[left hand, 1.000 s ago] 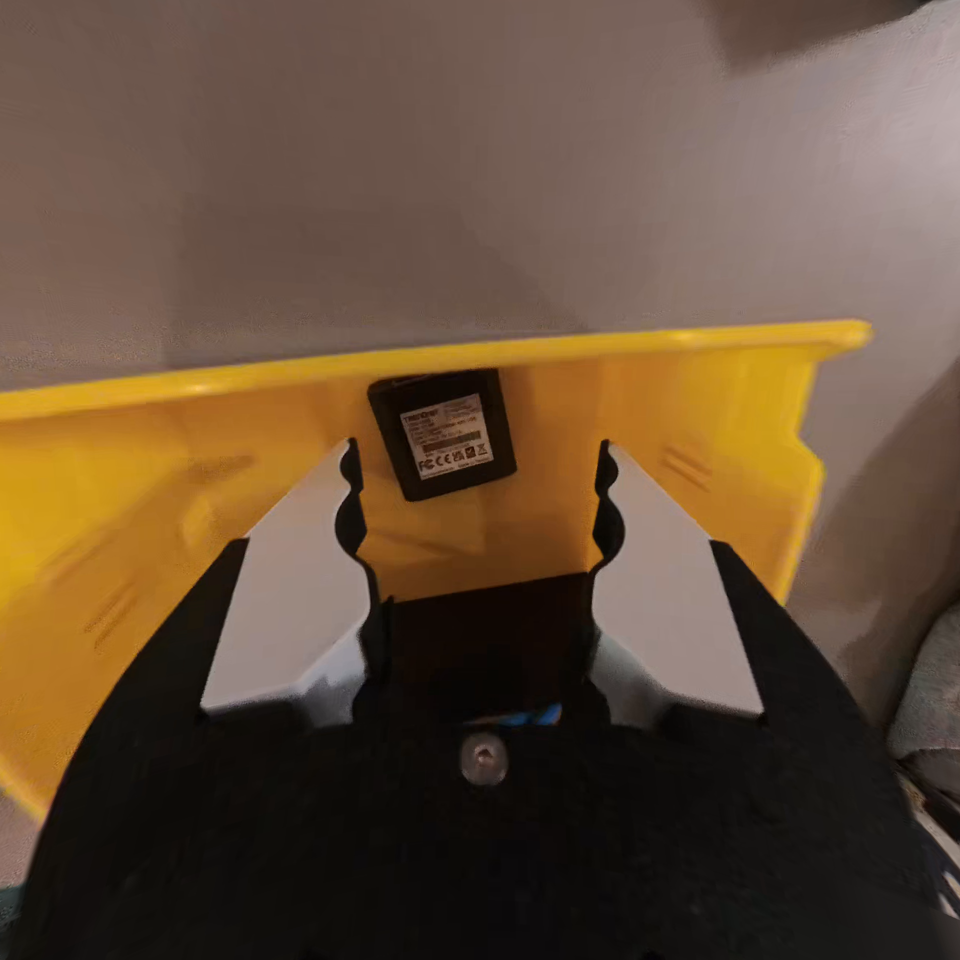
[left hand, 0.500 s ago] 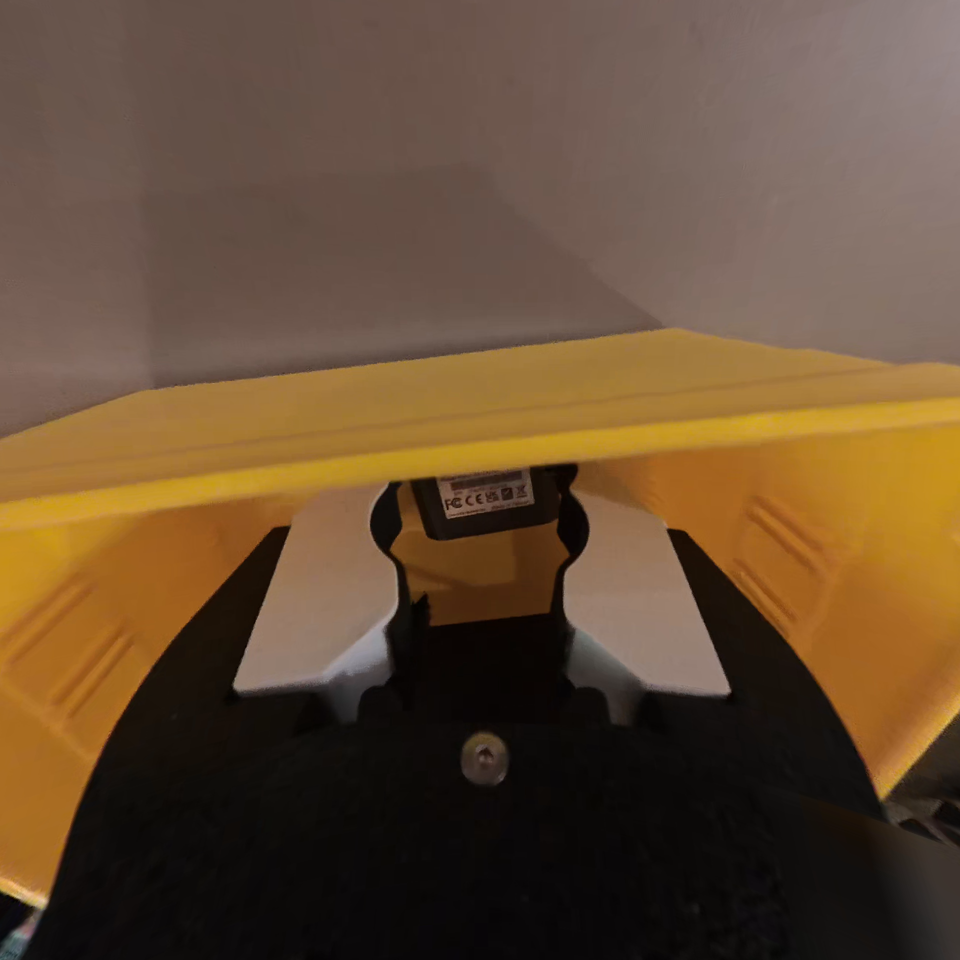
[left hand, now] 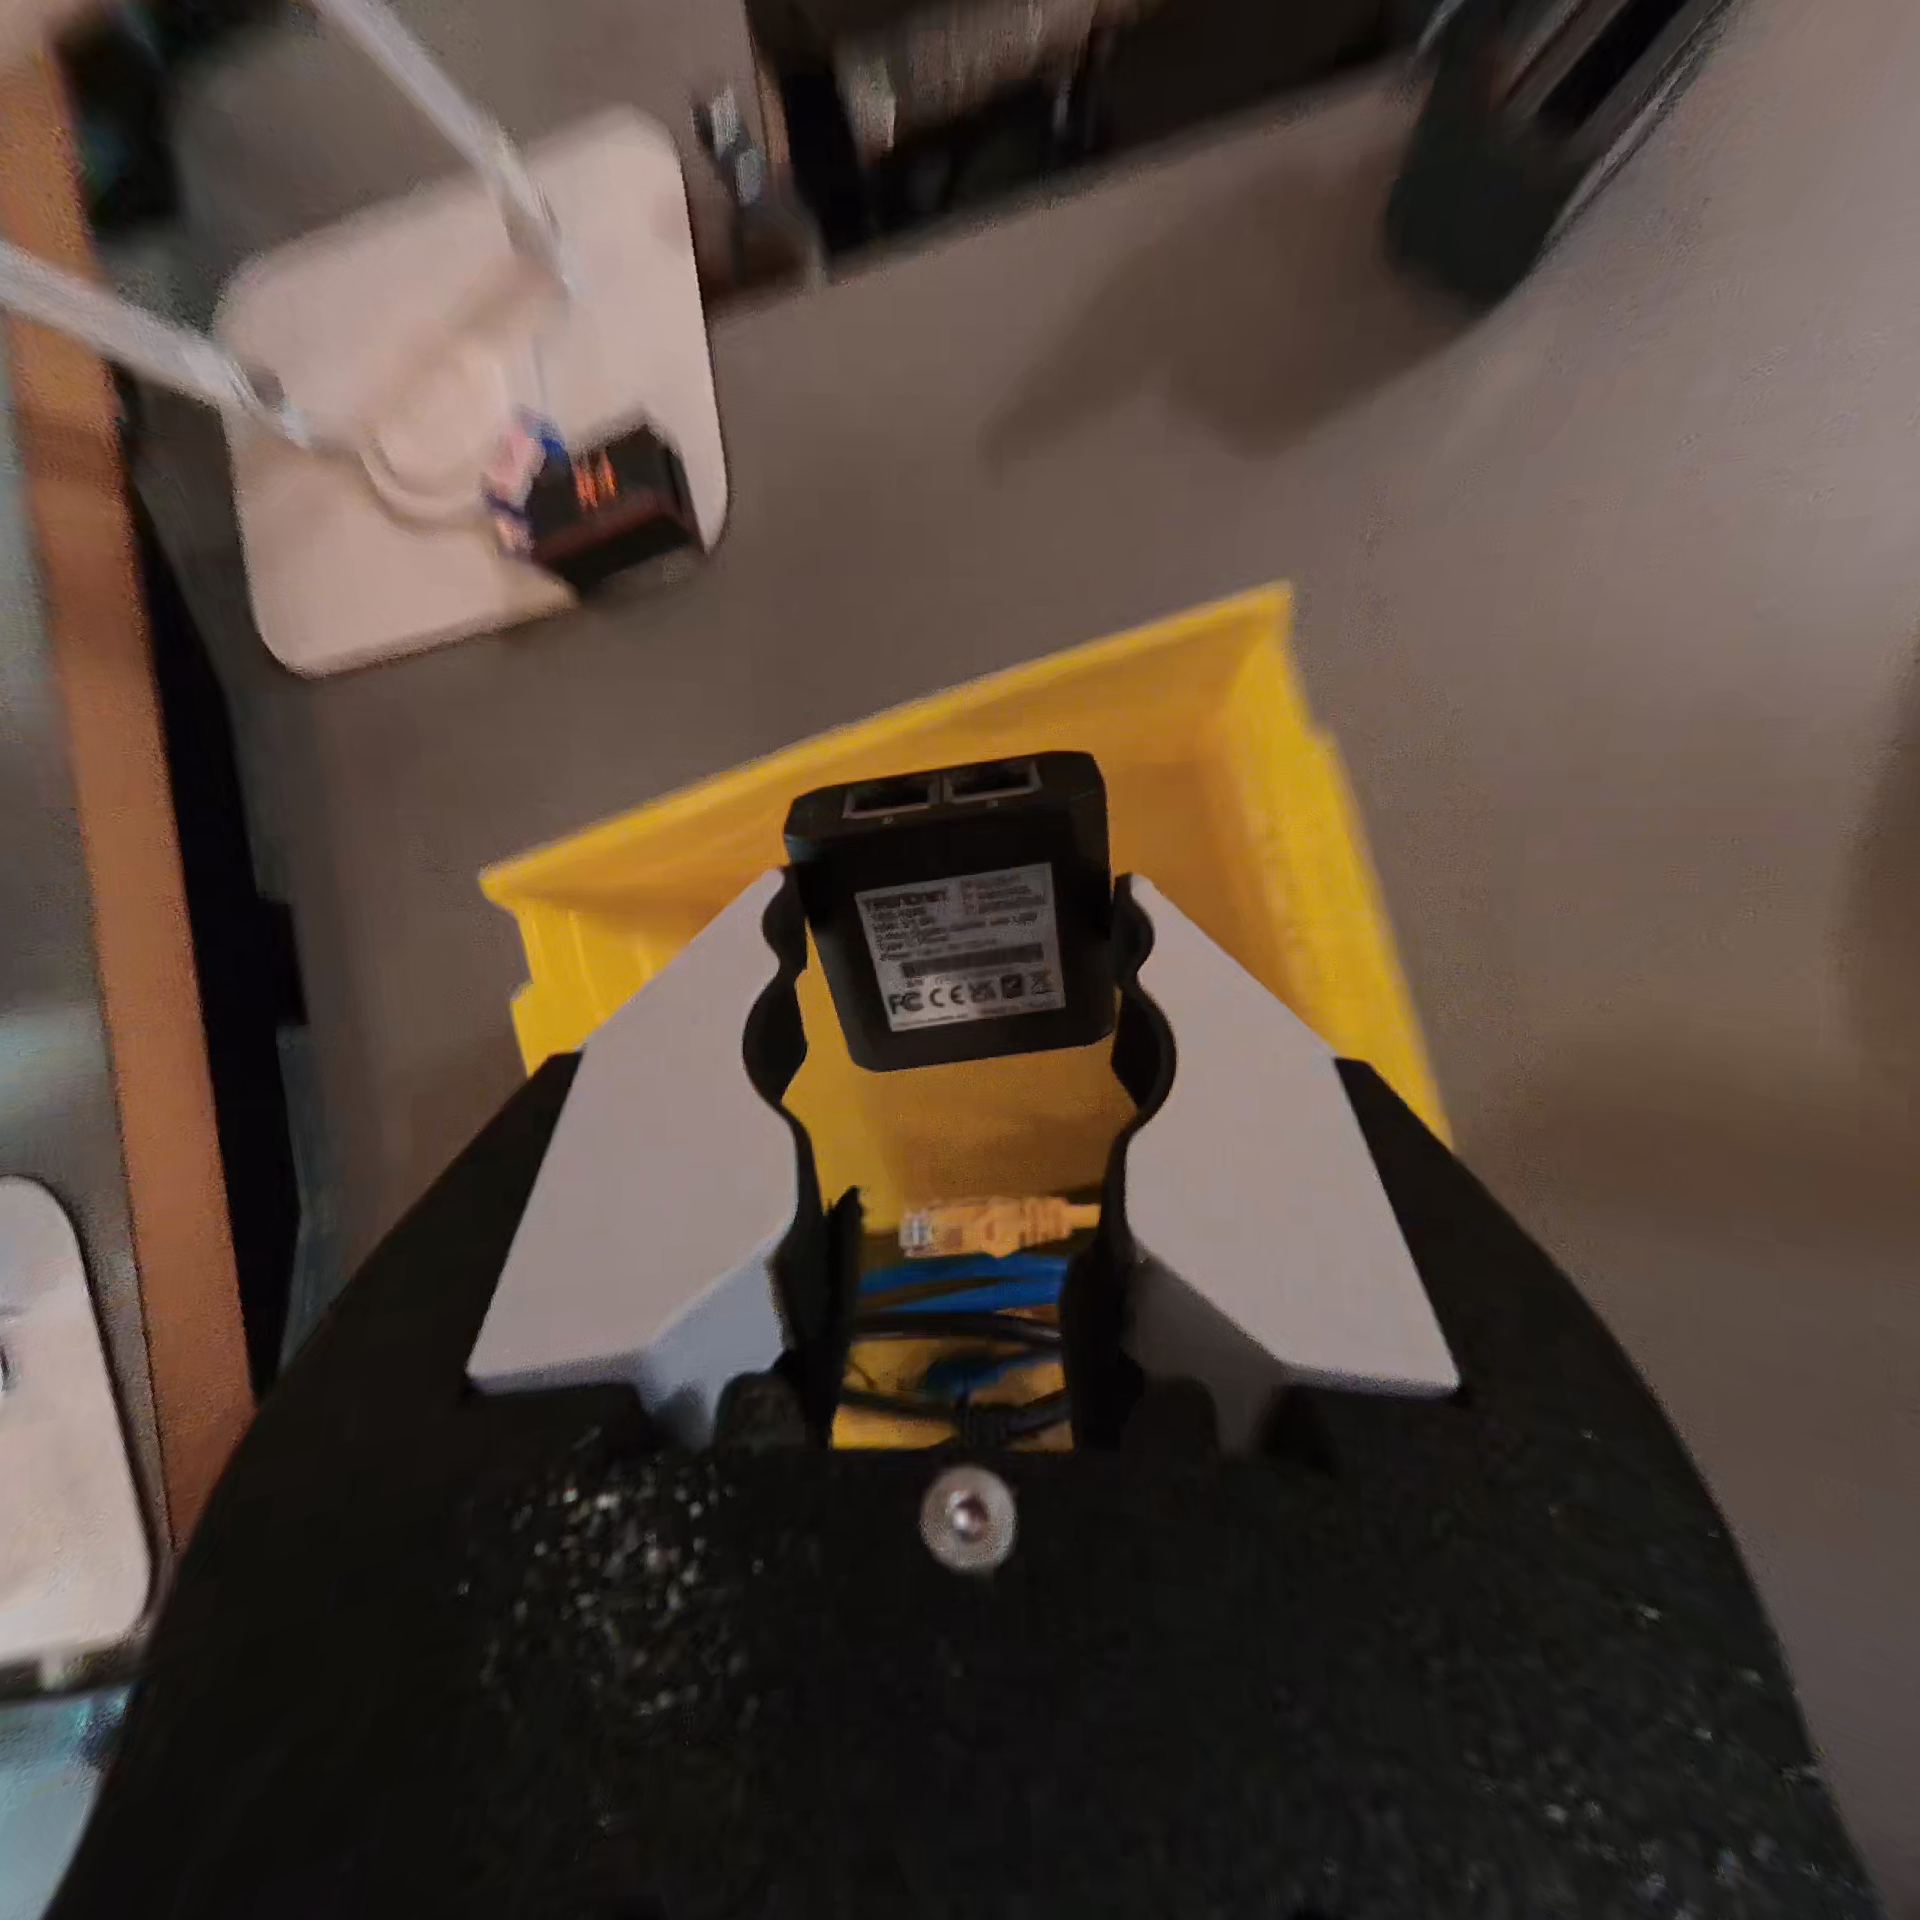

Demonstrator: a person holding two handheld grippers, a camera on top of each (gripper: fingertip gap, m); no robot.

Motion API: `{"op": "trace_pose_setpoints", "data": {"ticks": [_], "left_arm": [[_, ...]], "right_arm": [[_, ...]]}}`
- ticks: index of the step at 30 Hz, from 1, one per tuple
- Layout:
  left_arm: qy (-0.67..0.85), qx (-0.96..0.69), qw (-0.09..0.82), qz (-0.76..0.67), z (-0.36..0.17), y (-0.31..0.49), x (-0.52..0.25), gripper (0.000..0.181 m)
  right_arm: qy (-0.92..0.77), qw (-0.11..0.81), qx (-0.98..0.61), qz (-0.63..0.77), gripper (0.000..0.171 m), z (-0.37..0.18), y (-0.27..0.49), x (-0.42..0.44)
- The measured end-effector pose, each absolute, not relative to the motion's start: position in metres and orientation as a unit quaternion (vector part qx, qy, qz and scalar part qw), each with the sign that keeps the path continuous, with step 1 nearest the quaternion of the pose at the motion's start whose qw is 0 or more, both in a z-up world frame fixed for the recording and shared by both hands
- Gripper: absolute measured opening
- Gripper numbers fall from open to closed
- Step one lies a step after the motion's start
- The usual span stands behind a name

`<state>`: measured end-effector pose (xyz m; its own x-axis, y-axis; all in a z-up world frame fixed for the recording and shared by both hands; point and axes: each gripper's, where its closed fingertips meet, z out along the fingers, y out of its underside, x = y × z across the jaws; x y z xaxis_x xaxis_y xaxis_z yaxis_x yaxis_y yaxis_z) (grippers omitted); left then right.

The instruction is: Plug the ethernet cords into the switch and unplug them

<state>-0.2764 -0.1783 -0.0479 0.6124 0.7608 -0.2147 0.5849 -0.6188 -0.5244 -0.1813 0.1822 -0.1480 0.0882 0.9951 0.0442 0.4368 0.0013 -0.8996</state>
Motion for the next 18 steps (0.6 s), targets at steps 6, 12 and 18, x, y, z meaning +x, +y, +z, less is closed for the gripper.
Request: {"op": "trace_pose_setpoints", "data": {"ticks": [6, 12, 18], "left_arm": [[-0.258, -0.889, 0.342, 0.162, 0.006, -0.06, -0.226, 0.058], [-0.161, -0.952, 0.248, 0.077, -0.067, 0.036, -0.18, 0.058], [-0.175, -0.971, 0.162, 0.014, -0.153, 0.066, -0.167, 0.058]], "right_arm": [[-0.569, 0.462, -0.599, 0.322, 0.085, -0.136, 0.192, -0.179], [-0.549, 0.467, -0.614, 0.321, 0.085, -0.133, 0.21, -0.172], [-0.535, 0.46, -0.62, 0.344, 0.085, -0.131, 0.216, -0.171]]}}
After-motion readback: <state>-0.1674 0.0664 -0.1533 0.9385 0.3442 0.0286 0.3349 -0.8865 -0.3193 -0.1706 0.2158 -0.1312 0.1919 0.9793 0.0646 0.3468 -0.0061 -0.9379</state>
